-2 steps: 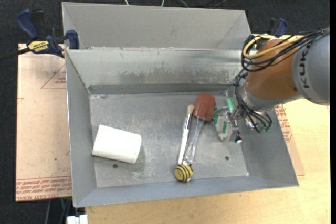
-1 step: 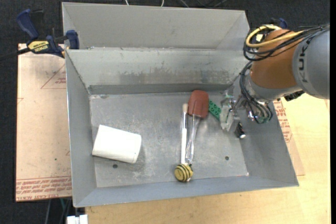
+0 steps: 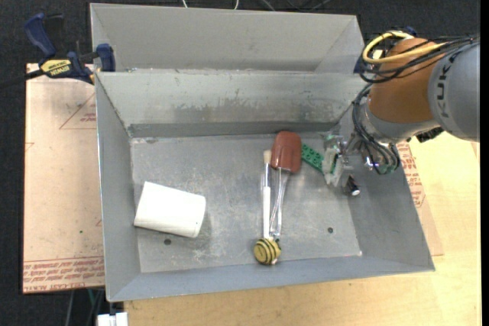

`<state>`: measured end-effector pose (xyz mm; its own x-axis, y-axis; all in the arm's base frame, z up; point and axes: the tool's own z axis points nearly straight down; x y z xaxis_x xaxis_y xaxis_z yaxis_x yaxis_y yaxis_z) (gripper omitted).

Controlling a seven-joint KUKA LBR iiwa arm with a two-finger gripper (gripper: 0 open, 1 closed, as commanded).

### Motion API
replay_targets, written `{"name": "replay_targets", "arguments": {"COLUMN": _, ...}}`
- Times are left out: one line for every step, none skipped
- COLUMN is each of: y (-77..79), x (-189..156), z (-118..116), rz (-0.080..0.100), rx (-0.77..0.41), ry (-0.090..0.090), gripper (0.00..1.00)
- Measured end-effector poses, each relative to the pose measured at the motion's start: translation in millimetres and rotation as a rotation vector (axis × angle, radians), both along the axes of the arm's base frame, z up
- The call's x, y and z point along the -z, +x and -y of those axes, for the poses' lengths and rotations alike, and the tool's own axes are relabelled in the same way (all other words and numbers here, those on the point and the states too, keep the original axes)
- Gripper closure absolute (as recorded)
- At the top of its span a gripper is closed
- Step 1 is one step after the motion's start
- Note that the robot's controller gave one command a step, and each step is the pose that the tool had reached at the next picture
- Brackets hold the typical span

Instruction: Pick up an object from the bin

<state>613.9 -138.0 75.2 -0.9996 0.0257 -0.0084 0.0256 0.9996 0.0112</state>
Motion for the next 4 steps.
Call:
{"name": "replay_targets", "arguments": {"y": 31.5, "x": 1, "z": 1, "rz": 0.006, "rx": 0.29, "ry": -0.003, "gripper": 1.0}}
{"name": "replay_targets", "arguments": {"y": 36.8, "x": -8, "z": 6, "rz": 0.001, "rx": 0.242, "ry": 0.002, "gripper": 0.0}}
{"name": "replay_targets", "arguments": {"y": 36.7, "x": -8, "z": 5, "rz": 0.001, "rx": 0.241, "ry": 0.002, "gripper": 0.0}}
{"name": "replay_targets", "arguments": {"y": -5.2, "x": 1, "z": -1, "rz": 0.006, "rx": 0.316, "ry": 0.006, "gripper": 0.0}}
